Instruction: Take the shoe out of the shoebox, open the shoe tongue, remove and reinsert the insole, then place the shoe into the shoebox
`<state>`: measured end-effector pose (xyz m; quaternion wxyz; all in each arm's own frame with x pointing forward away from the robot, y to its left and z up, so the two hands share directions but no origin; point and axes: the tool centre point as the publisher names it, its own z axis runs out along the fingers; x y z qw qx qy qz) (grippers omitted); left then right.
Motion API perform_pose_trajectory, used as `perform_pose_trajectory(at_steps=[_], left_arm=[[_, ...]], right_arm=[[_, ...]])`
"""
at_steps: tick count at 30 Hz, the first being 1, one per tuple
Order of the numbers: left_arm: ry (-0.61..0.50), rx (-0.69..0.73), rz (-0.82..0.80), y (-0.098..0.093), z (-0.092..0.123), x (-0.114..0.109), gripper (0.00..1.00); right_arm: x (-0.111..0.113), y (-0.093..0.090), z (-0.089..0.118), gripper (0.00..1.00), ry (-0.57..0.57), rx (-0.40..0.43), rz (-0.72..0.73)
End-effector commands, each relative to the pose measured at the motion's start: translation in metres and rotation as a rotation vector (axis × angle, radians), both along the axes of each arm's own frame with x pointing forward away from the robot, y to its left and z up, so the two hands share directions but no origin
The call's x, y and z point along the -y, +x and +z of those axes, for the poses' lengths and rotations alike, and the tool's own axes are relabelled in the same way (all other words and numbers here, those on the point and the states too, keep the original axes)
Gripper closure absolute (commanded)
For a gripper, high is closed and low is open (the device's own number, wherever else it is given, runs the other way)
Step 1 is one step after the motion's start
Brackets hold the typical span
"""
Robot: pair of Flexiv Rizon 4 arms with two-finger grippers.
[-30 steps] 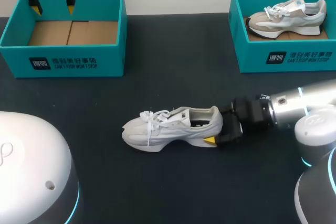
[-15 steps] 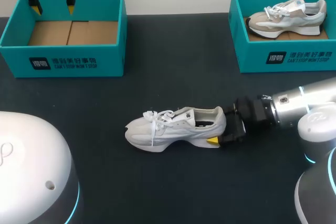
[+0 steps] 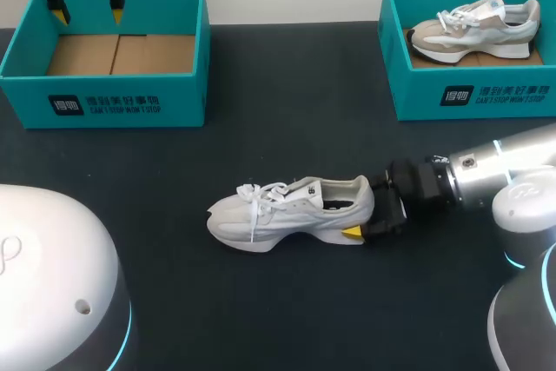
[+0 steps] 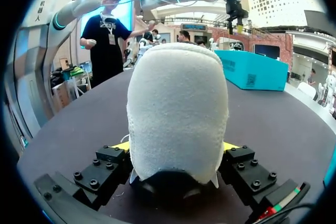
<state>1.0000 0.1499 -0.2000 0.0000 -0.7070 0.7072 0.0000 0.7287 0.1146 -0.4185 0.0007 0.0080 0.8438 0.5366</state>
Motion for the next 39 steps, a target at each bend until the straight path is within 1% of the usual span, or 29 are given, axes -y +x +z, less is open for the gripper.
perform_pose_trajectory(at_steps=[1, 2, 3, 4, 7, 9, 12, 13, 14, 15, 16, 17, 18, 33, 34, 35, 36, 38, 39], left_arm=[[-0.008, -0.014, 0.011, -0.004, 0.005, 0.007, 0.0], [0.046, 0.015, 0.026, -0.015, 0.008, 0.019, 0.0], [0.071, 0.07, 0.025, -0.029, 0.012, 0.03, 0.0], [0.028, 0.066, -0.001, -0.043, 0.014, 0.04, 0.0], [0.018, 0.024, 0.07, -0.082, 0.015, 0.069, 0.0], [0.001, 0.055, 0.097, -0.114, 0.015, 0.088, 0.0], [-0.002, 0.056, 0.12, -0.158, 0.006, 0.118, 0.0], [-0.037, 0.043, 0.137, -0.172, 0.004, 0.126, 0.0], [-0.01, 0.04, 0.154, -0.183, 0.0, 0.134, 0.0], [-0.001, 0.053, 0.207, -0.194, -0.005, 0.142, 0.0], [-0.02, 0.006, 0.24, -0.201, -0.008, 0.146, 0.0], [0.012, -0.033, 0.291, -0.207, -0.013, 0.152, 0.0], [-0.023, -0.069, 0.315, -0.215, -0.018, 0.156, 0.0], [-0.023, -0.069, 0.315, -0.215, -0.018, 0.156, 0.0], [-0.056, -0.046, 0.326, -0.221, -0.021, 0.163, 0.0], [-0.043, -0.063, 0.309, -0.231, -0.026, 0.172, 0.0], [-0.026, -0.035, 0.323, -0.239, -0.031, 0.18, 0.0], [-0.037, -0.054, 0.321, -0.251, -0.038, 0.194, 0.0], [-0.053, -0.069, 0.346, -0.254, -0.04, 0.199, 0.0]], right_arm=[[-0.001, 0.001, -0.005, 1.0, -0.004, -0.002, 0.0], [-0.001, 0.001, -0.005, 1.0, -0.004, -0.002, 0.0], [-0.001, 0.001, -0.005, 1.0, -0.004, -0.002, 0.0], [-0.001, 0.001, -0.005, 1.0, -0.004, -0.002, 0.0], [-0.001, 0.001, -0.005, 1.0, -0.004, -0.002, 0.0], [-0.001, 0.001, -0.005, 1.0, -0.004, -0.002, 0.0], [-0.001, 0.001, -0.005, 1.0, -0.004, -0.002, 0.0], [-0.001, 0.001, -0.005, 1.0, -0.004, -0.002, 0.0], [-0.001, 0.001, -0.005, 1.0, -0.004, -0.002, 0.0], [-0.001, 0.001, -0.005, 1.0, -0.004, -0.002, 0.0], [-0.001, 0.001, -0.005, 1.0, -0.004, -0.002, 0.0], [-0.001, 0.001, -0.005, 1.0, -0.004, -0.002, 0.0], [-0.001, 0.001, -0.005, 1.0, -0.004, -0.002, 0.0], [-0.001, 0.001, -0.005, 1.0, -0.004, -0.002, 0.0], [-0.001, 0.001, -0.005, 1.0, -0.004, -0.002, 0.0], [-0.001, 0.001, -0.005, 1.0, -0.004, -0.002, 0.0], [-0.001, 0.001, -0.005, 1.0, -0.004, -0.002, 0.0], [-0.001, 0.001, -0.005, 1.0, -0.004, -0.002, 0.0], [-0.001, 0.001, -0.005, 1.0, -0.004, -0.002, 0.0]])
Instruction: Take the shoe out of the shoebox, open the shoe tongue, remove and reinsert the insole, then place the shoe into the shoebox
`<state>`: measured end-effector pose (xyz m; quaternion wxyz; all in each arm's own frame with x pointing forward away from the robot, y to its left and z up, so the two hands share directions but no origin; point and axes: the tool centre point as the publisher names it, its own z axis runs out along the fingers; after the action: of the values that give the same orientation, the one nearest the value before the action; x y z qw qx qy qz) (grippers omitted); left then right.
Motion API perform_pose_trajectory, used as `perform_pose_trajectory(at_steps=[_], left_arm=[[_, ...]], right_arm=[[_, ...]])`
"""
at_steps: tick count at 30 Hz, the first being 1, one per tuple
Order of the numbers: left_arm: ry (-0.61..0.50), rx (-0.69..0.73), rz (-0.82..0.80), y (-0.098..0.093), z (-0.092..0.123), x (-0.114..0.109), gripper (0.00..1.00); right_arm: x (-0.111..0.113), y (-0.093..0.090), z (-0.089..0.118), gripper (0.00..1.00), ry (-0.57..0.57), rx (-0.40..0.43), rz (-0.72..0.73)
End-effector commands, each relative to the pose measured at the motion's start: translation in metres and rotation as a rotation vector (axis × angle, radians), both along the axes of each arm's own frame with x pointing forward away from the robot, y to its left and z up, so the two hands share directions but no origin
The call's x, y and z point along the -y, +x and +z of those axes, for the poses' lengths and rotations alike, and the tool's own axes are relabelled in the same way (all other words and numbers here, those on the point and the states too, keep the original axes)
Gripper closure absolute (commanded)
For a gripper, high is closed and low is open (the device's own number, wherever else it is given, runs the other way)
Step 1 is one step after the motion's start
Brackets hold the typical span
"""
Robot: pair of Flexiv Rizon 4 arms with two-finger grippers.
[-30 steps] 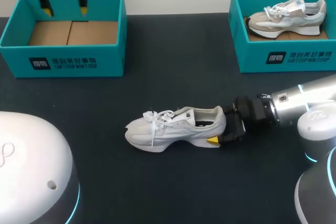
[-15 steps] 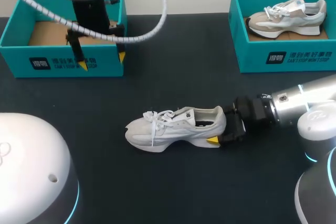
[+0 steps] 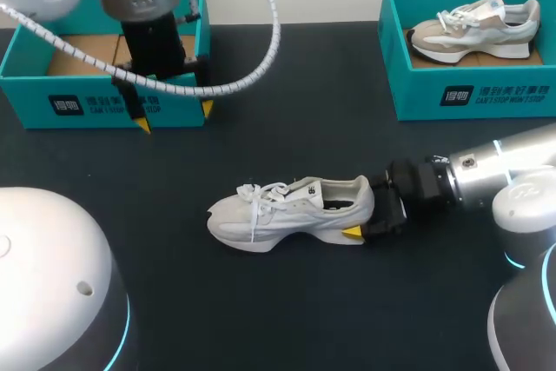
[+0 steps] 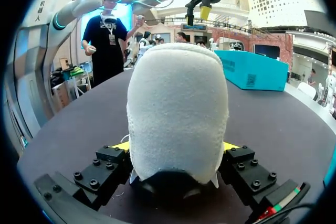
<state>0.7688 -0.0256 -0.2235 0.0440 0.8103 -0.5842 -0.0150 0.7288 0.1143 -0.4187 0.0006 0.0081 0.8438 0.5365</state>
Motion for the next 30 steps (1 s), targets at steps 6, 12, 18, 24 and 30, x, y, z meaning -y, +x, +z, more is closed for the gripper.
perform_pose_trajectory(at_steps=[6, 12, 18, 24, 30], left_arm=[[-0.013, -0.014, 0.017, -0.044, -0.025, 0.058, 0.0], [0.004, -0.04, 0.076, -0.062, -0.036, 0.092, 0.0], [0.023, -0.048, 0.014, -0.076, -0.048, 0.127, 0.0], [0.026, -0.046, -0.093, -0.074, -0.06, 0.157, 0.0], [0.051, -0.032, -0.161, -0.065, -0.068, 0.181, 0.0]], right_arm=[[-0.002, 0.001, -0.005, 1.0, -0.004, -0.002, 0.0], [-0.002, 0.001, -0.005, 1.0, -0.004, -0.002, 0.0], [-0.002, 0.001, -0.005, 1.0, -0.004, -0.002, 0.0], [-0.002, 0.001, -0.005, 1.0, -0.004, -0.002, 0.0], [-0.002, 0.001, -0.005, 1.0, -0.004, -0.002, 0.0]])
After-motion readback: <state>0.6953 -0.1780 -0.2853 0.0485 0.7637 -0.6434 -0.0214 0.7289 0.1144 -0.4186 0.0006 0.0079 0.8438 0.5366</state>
